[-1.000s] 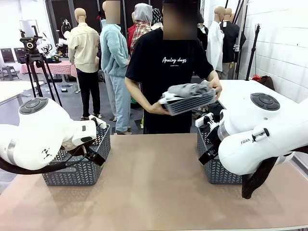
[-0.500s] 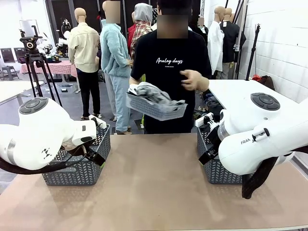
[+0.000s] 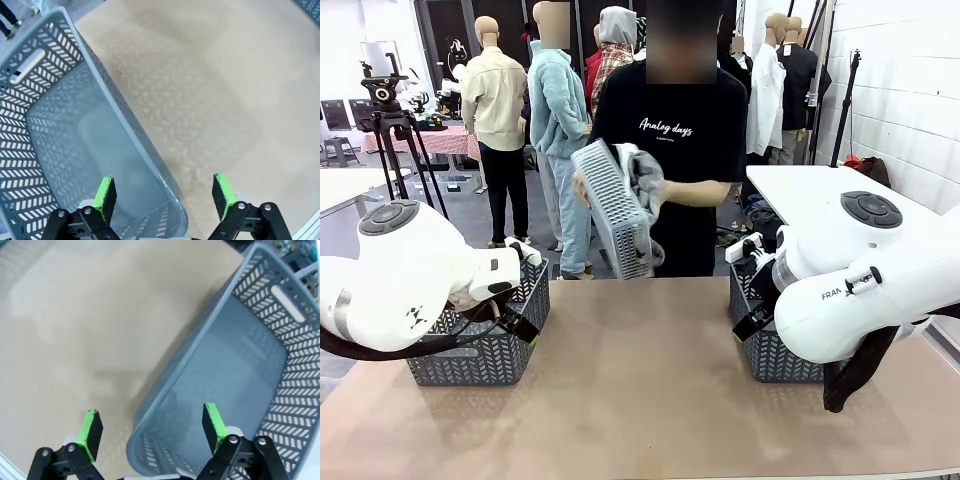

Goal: Sort the tops and bottoms.
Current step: Lift clothes from the center of the table with your left hand.

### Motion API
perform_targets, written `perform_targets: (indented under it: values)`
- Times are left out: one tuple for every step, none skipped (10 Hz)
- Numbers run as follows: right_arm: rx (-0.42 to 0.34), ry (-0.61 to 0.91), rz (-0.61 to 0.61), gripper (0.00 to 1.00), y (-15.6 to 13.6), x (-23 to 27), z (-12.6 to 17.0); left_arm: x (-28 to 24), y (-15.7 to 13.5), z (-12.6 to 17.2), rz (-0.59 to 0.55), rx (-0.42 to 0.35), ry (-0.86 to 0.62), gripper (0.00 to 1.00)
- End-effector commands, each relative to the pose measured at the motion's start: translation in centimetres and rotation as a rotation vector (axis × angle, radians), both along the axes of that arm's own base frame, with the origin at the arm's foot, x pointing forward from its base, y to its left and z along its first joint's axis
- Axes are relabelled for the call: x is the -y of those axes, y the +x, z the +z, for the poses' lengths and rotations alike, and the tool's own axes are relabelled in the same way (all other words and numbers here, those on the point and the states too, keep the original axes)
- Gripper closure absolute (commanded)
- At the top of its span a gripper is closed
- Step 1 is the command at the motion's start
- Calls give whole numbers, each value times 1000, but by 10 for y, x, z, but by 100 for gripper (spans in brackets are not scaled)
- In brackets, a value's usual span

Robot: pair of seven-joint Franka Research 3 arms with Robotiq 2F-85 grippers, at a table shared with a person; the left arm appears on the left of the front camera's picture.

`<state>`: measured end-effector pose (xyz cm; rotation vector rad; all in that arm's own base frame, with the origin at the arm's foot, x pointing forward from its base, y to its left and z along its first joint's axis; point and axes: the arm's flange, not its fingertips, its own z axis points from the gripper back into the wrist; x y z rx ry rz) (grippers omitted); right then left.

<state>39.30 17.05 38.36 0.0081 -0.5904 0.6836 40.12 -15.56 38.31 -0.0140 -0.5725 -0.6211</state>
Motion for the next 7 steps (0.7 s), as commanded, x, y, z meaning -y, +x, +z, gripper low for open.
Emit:
perform_targets:
  values:
    - [25,-18,-5,0,-17,-5,27,-12,-15,29,-18,14,-30,0]
    - [62,-23,-18,0,-25,-1,43,-15,-24,41,-29,20,-49,0]
    - [77,-21,-16,0,-33,3,59,-22,-32,56,-35,22,-72,0]
    - [94,-7,-19,0,-46,10,77,-33,-47,72,-48,13,-77,0]
    - [114,14,-42,0,-56,23,94,-45,-59,85,-76,33,-102,0]
    - [138,55,-53,0,-65,41,109,-61,-69,96,-99,58,-137,0]
    - [149,96,-74,0,-76,55,120,-75,-77,105,-114,70,-166,0]
